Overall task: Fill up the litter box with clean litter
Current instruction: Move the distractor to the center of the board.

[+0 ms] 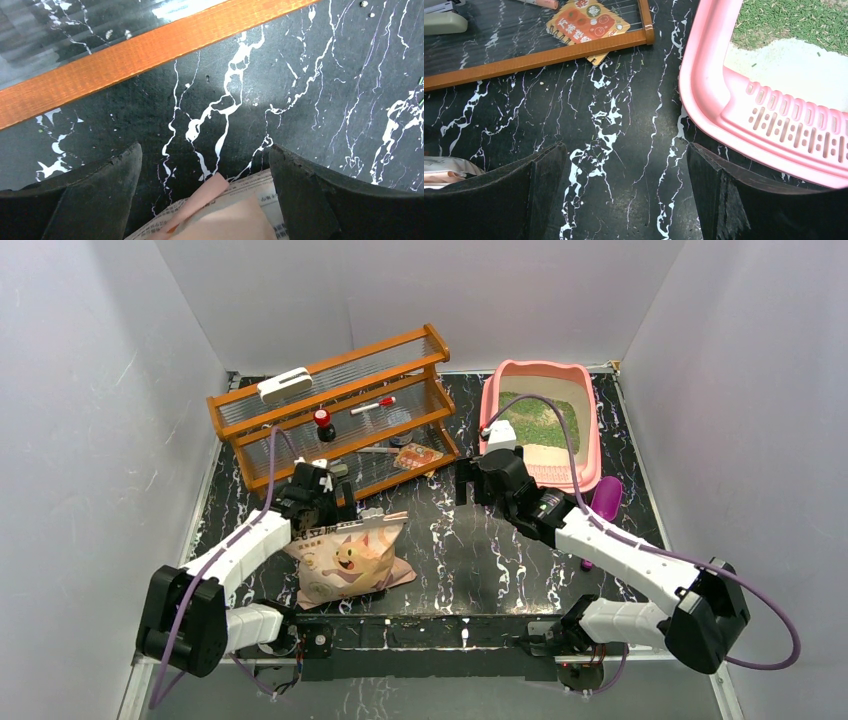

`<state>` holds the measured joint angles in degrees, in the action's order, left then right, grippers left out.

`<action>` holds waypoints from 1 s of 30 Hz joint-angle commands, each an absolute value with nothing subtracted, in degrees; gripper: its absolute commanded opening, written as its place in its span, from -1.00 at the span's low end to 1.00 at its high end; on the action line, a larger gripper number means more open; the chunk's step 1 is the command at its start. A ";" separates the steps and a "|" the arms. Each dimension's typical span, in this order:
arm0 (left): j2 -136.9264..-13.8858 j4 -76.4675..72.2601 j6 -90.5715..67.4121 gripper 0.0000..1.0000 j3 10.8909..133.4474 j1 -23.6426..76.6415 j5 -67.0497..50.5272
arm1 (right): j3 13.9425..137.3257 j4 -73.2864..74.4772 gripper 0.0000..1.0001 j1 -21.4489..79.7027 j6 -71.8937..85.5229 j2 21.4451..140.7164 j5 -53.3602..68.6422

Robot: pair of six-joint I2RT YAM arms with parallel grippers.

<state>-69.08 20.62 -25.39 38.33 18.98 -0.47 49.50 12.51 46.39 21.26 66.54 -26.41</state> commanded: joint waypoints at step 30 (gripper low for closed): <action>-87.89 4.38 -25.18 0.97 43.57 8.26 8.34 | 53.56 14.20 0.96 44.13 23.05 68.30 -21.89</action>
